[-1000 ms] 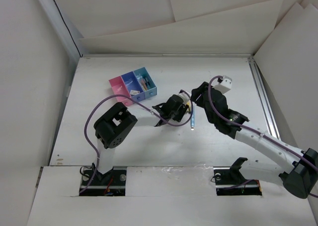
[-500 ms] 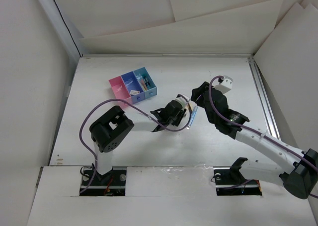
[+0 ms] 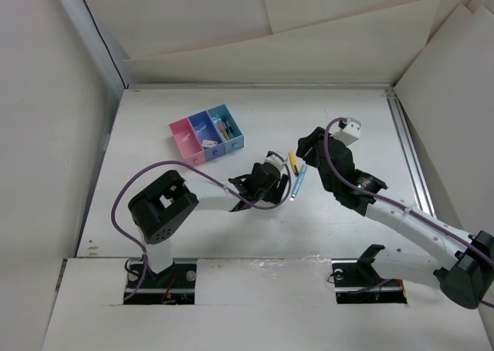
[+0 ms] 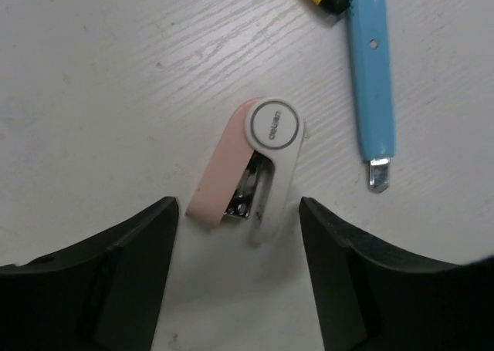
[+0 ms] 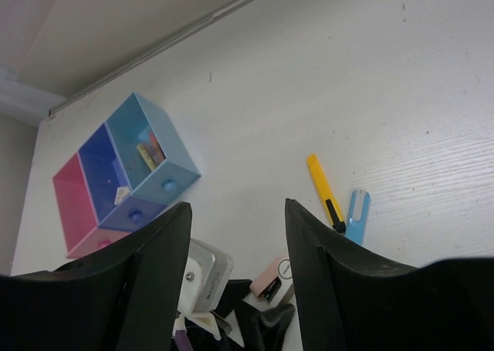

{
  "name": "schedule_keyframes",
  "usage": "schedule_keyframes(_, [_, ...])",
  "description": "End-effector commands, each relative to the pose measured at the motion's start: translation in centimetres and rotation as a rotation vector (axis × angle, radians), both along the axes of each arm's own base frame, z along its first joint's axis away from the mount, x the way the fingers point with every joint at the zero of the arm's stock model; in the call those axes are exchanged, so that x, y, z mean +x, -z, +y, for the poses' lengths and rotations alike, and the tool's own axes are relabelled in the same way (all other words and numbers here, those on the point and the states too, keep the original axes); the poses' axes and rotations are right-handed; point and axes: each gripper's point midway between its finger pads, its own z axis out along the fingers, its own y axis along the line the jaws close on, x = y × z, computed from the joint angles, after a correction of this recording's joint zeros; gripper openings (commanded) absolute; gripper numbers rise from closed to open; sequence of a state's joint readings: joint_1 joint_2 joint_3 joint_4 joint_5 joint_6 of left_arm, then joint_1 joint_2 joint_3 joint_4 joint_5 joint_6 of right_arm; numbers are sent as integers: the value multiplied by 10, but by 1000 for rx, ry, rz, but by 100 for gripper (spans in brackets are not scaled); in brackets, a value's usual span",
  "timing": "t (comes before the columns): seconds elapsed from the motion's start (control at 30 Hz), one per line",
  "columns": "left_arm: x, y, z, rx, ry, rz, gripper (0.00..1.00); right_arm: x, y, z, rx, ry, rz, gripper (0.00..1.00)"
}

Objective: Sort the stationery into containers
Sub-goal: Move the stapler to the center of the board, then pick up the stapler from the center of the board.

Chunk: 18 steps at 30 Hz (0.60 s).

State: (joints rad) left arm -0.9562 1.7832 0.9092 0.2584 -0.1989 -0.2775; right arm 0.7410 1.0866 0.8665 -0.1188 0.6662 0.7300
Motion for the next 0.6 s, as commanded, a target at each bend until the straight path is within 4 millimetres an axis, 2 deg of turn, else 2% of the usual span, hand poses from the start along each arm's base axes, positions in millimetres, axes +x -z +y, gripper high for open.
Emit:
schedule_keyframes(0.0, [-20, 17, 13, 36, -20, 75, 64, 1, -5, 4, 17, -5, -27, 57])
schedule_keyframes(0.07, [-20, 17, 13, 36, -20, 75, 73, 1, -5, 4, 17, -5, -27, 57])
schedule_keyframes(0.13, [-18, 16, 14, 46, -21, 65, 78, 1, -5, 4, 17, -5, -27, 57])
schedule_keyframes(0.27, [-12, 9, 9, 42, 5, 30, 79, 2, -2, 5, 11, -5, -21, 57])
schedule_keyframes(0.33, [-10, 12, 7, 55, 15, 28, 79, 2, -2, 5, 11, -5, -21, 57])
schedule_keyframes(0.5, [8, 5, -3, 91, 23, -30, 79, 2, -2, 5, 11, -5, -21, 57])
schedule_keyframes(0.57, [12, 8, -5, 108, 25, -39, 79, 2, -2, 5, 11, -5, -21, 57])
